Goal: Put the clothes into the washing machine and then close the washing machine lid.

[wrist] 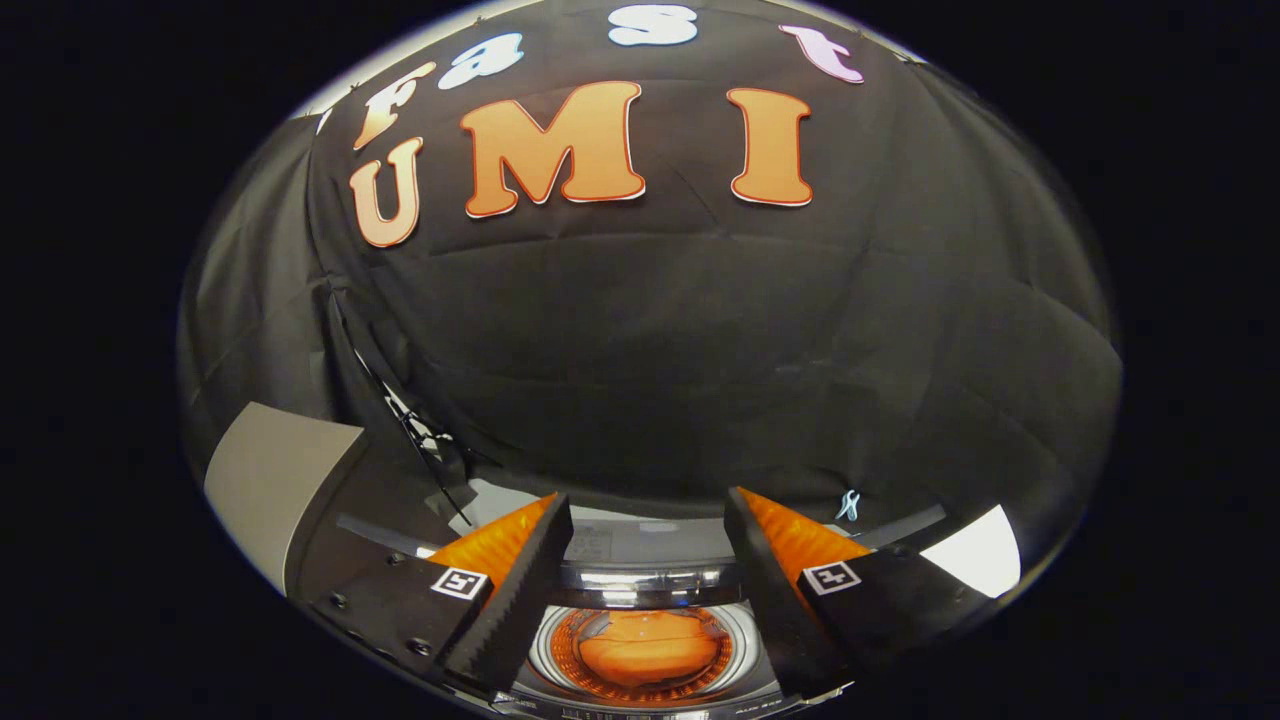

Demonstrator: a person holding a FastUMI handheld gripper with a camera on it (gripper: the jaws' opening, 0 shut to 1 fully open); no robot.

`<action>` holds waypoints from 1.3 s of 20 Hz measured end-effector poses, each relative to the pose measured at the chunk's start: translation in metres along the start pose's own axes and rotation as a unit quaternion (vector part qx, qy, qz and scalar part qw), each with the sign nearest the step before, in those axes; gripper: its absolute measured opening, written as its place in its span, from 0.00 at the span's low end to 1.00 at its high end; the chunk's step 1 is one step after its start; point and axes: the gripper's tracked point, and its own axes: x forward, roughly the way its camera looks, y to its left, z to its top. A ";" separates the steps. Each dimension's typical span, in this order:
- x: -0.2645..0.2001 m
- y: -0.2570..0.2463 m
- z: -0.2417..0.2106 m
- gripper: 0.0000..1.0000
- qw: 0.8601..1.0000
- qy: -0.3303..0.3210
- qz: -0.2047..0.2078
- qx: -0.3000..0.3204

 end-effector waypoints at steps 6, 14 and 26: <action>-0.033 0.000 -0.049 0.99 0.999 0.050 -0.011 0.006; -0.049 -0.018 -0.082 0.99 0.995 0.087 -0.022 0.031; -0.079 -0.066 -0.010 0.99 0.997 0.011 -0.056 0.046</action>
